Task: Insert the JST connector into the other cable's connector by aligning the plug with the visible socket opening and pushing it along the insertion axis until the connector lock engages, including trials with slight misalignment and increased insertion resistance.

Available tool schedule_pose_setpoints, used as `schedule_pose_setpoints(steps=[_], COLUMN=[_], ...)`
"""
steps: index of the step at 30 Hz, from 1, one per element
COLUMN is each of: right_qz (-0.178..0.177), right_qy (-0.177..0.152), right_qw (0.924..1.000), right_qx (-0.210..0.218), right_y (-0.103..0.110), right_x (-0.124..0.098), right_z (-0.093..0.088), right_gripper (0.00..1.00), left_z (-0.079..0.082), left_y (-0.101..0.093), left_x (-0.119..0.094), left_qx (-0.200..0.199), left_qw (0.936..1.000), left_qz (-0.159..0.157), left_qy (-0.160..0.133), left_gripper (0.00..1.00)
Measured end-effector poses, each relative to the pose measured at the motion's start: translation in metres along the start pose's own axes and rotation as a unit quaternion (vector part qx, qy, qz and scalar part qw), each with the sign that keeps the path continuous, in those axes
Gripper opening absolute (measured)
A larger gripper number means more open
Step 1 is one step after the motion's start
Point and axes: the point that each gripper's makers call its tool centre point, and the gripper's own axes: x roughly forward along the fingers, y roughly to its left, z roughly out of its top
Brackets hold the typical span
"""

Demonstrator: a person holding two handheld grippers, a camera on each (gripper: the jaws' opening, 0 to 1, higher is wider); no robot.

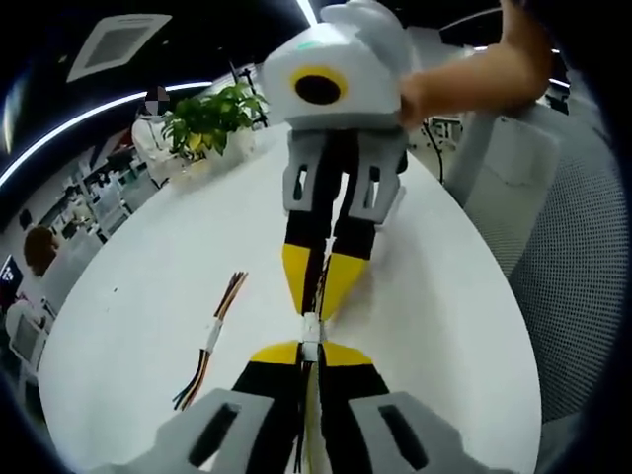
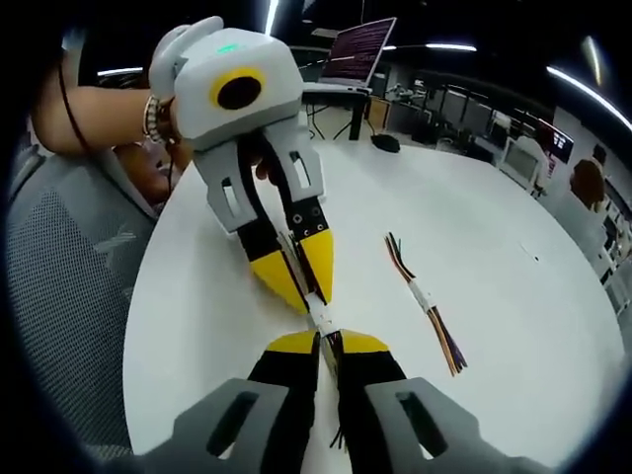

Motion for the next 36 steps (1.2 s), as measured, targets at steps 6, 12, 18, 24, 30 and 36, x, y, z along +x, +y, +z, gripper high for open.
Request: schedule_pose_setpoints(steps=[6,12,18,24,30,36], right_qz=[-0.003,0.001,0.005,0.007,0.004,0.006], right_qy=[-0.017,-0.020,-0.020,-0.016,-0.020,-0.038], right_qw=[0.9998,0.9997,0.9996,0.9996,0.9994,0.9983], right_qx=[0.012,0.017,0.022,0.022,0.028,0.042], right_y=[-0.0028,-0.0017,0.0004,0.0019,-0.0002,-0.0028], right_x=[-0.0035,-0.0036,-0.0020,0.0002,-0.0005,-0.0049], right_z=[0.0046,0.0038,0.0027,-0.0002,-0.0009,0.0034], right_gripper=[0.03,0.03,0.03,0.03,0.03,0.03], left_z=[0.0038,0.0052,0.0029,0.0004,0.0005,0.0052], left_y=[0.0031,0.0019,-0.0004,-0.0026,-0.0016,0.0025], left_x=[-0.0021,-0.0011,-0.0005,0.0013,0.0020,-0.0022], left_qx=[-0.004,-0.004,-0.006,-0.016,-0.025,-0.035], left_qw=[0.9999,0.9999,0.9999,0.9998,0.9996,0.9990], left_qz=[0.005,0.003,-0.001,-0.006,-0.006,-0.006], left_qy=[-0.010,-0.012,-0.008,-0.010,-0.013,-0.026], left_gripper=[0.00,0.00,0.00,0.00,0.00,0.00])
